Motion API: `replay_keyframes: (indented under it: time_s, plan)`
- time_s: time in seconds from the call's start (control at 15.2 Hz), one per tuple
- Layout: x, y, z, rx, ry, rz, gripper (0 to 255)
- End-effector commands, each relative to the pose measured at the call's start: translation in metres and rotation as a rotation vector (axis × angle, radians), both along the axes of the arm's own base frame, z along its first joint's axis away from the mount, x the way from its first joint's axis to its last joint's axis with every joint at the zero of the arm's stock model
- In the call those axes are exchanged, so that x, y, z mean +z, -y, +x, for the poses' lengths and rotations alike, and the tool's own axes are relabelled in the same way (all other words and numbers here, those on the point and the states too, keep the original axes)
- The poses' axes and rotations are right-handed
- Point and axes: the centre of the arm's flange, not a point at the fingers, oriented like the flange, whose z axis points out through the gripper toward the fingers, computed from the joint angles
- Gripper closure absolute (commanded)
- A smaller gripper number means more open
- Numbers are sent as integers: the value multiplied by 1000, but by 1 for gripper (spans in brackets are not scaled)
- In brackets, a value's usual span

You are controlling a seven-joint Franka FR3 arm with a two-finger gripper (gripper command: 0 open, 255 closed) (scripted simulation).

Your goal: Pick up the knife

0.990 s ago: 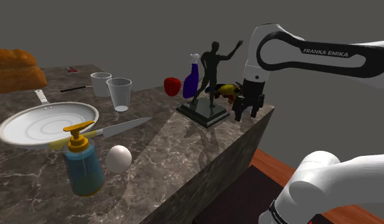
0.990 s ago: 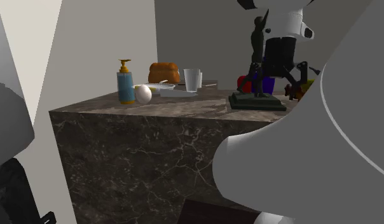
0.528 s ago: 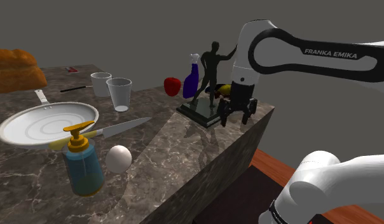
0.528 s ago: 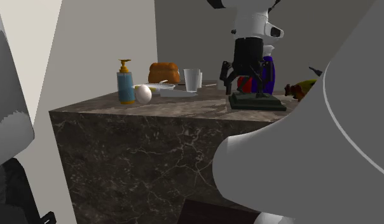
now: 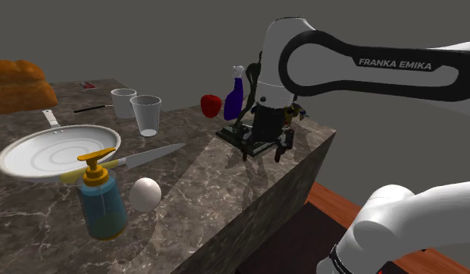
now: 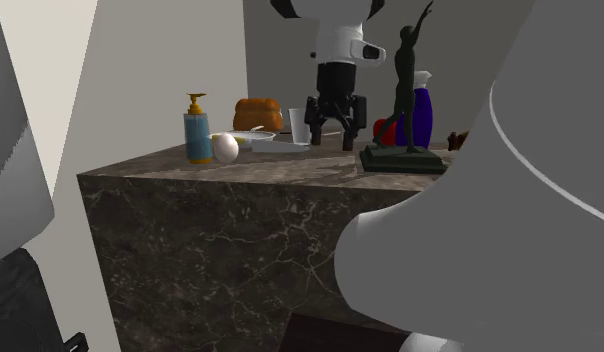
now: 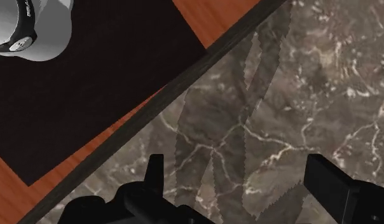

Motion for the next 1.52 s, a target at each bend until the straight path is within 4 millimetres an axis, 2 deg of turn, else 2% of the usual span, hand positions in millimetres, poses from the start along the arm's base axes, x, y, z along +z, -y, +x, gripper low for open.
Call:
replay_keyframes:
  time_s: [0.0,0.33,0.73,1.12,1.45]
  plan:
    - [-1,-26,8,-66,3,-2,0]
    - [-2,-85,34,-217,11,-11,0]
    - [-3,-151,77,-398,21,-22,0]
    - [-5,-207,130,-579,31,-33,0]
    - [-6,-246,182,-730,40,-42,0]
